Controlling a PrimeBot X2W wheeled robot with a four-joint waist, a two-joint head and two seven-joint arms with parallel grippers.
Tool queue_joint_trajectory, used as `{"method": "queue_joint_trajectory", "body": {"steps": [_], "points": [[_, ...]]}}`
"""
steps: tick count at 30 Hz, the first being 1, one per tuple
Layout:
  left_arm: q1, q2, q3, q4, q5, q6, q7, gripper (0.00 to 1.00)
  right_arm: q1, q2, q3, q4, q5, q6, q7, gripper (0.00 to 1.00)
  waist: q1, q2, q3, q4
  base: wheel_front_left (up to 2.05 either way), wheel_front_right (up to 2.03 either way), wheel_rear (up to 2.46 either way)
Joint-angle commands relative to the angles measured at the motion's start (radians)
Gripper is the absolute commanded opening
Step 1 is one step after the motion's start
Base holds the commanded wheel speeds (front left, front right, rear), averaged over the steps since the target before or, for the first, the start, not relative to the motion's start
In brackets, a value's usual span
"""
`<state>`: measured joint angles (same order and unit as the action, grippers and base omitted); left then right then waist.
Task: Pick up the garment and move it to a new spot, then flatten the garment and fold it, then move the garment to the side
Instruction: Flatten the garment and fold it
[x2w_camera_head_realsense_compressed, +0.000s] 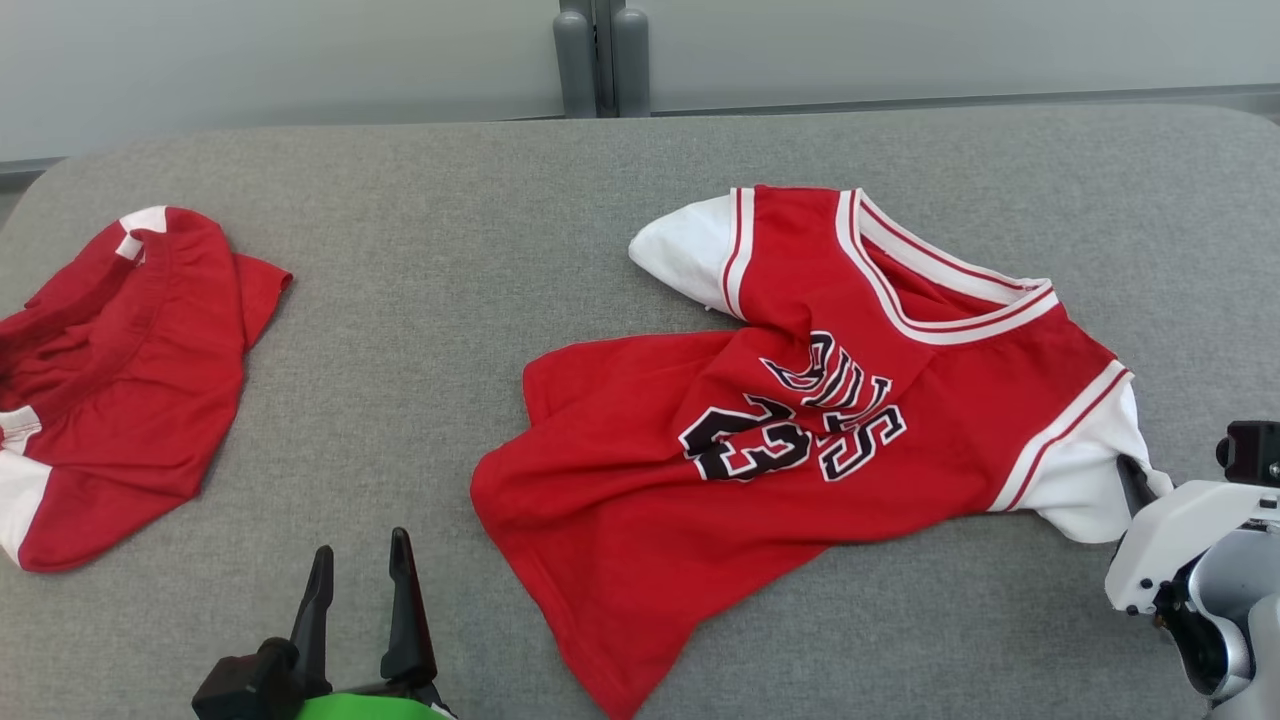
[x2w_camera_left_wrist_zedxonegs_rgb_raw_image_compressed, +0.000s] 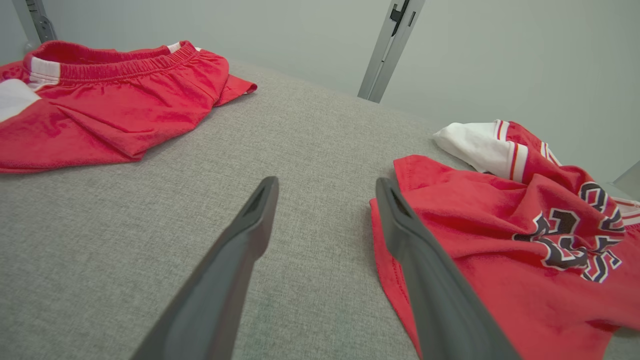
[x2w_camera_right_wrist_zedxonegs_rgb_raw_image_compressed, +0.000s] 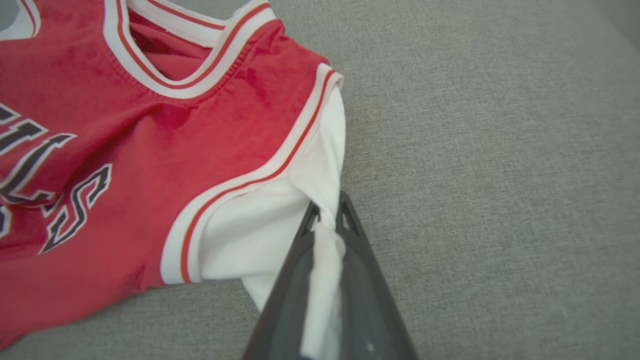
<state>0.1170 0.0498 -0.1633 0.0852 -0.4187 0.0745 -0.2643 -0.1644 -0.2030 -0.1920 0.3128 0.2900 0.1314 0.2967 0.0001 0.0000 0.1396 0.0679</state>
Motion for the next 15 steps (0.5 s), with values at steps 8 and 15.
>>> {"method": "queue_joint_trajectory", "body": {"steps": [8, 15], "points": [[0.033, 0.002, 0.004, 0.01, 0.015, -0.013, 0.0, 1.0, 0.106, -0.014, 0.022, -0.053, -0.177, -0.001, -0.389, 1.0, -0.0001, 0.0, -0.069, -0.016, 0.0, 0.0, 0.0], [0.068, 0.002, 0.02, 0.027, 0.034, -0.03, 0.0, 1.0, 0.17, 0.051, -0.049, -0.207, -0.275, -0.001, -0.562, 1.0, -0.0001, 0.0, -0.119, -0.038, 0.0, 0.0, 0.0]]}}
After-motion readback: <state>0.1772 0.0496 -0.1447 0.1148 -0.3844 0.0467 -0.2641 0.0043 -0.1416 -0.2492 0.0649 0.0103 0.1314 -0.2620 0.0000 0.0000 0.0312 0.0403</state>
